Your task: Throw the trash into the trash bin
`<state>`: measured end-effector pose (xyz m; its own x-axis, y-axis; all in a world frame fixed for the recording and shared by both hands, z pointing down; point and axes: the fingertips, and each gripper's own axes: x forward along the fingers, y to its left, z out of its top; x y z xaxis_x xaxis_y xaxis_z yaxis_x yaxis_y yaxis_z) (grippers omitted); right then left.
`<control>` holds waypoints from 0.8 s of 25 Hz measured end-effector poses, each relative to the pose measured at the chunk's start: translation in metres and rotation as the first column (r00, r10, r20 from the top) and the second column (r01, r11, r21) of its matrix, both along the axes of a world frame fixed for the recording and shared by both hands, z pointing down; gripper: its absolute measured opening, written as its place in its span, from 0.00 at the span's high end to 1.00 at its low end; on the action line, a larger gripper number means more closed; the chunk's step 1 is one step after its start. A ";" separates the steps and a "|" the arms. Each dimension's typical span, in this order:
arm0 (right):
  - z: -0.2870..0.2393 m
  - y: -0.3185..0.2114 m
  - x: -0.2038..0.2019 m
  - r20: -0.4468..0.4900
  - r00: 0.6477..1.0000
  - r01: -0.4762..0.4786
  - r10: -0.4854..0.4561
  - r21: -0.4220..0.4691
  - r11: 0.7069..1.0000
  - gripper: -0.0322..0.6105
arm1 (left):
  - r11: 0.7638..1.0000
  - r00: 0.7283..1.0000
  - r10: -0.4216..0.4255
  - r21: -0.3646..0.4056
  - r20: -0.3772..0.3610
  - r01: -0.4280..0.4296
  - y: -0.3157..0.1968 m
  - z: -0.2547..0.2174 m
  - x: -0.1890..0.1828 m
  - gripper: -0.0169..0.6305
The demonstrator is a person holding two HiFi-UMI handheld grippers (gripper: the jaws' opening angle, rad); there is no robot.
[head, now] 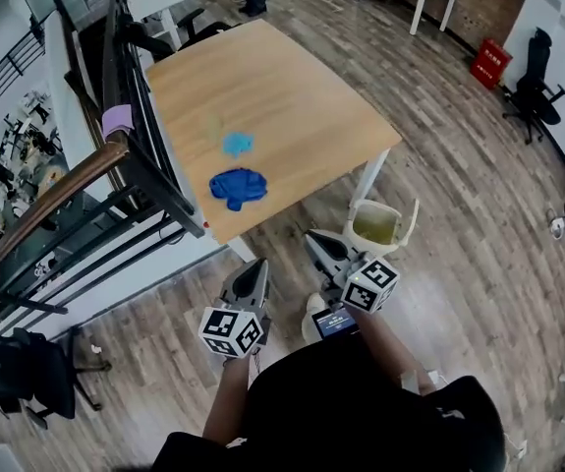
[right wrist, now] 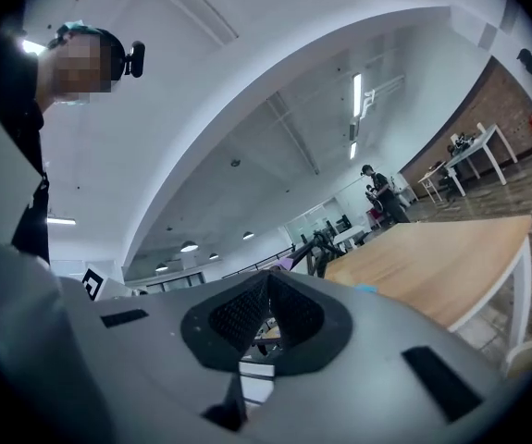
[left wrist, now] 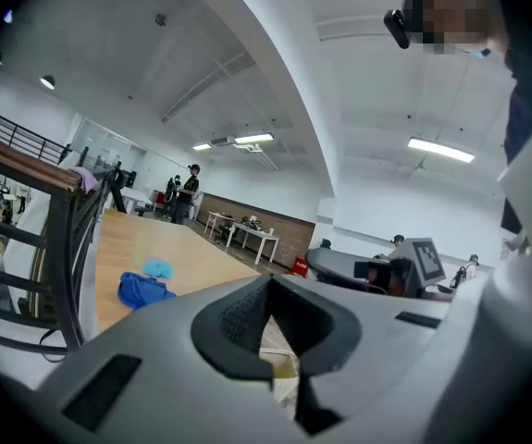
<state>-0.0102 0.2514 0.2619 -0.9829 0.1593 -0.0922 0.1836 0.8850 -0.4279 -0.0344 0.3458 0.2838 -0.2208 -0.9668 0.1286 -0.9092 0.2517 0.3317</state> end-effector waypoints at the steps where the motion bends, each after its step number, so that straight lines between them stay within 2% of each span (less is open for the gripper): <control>1: -0.002 -0.012 -0.012 0.008 1.000 0.005 -0.005 -0.002 1.000 0.95 | 1.000 1.000 -0.012 0.002 0.001 0.012 -0.011 -0.002 -0.014 0.98; 5: -0.007 -0.056 -0.057 0.022 1.000 0.018 -0.017 -0.006 1.000 0.95 | 1.000 1.000 -0.006 -0.001 0.019 0.006 -0.054 -0.005 -0.056 0.98; 10: -0.004 -0.103 -0.094 0.000 1.000 0.016 -0.016 -0.016 1.000 0.95 | 1.000 1.000 0.004 0.011 0.029 -0.004 -0.099 -0.009 -0.086 0.98; 13: -0.005 -0.112 -0.120 0.000 1.000 0.014 -0.014 -0.032 0.999 0.95 | 1.000 0.999 0.004 -0.017 0.040 -0.004 -0.109 -0.006 -0.110 0.98; 17: 0.016 -0.122 -0.147 -0.034 0.999 0.009 -0.011 -0.042 0.999 0.95 | 1.000 1.000 -0.010 -0.014 -0.007 0.010 -0.115 0.008 -0.149 0.98; 20: 0.012 -0.134 -0.168 -0.029 0.999 -0.026 0.025 -0.035 0.999 0.95 | 1.000 1.000 0.007 -0.018 -0.011 -0.007 -0.124 0.008 -0.181 0.98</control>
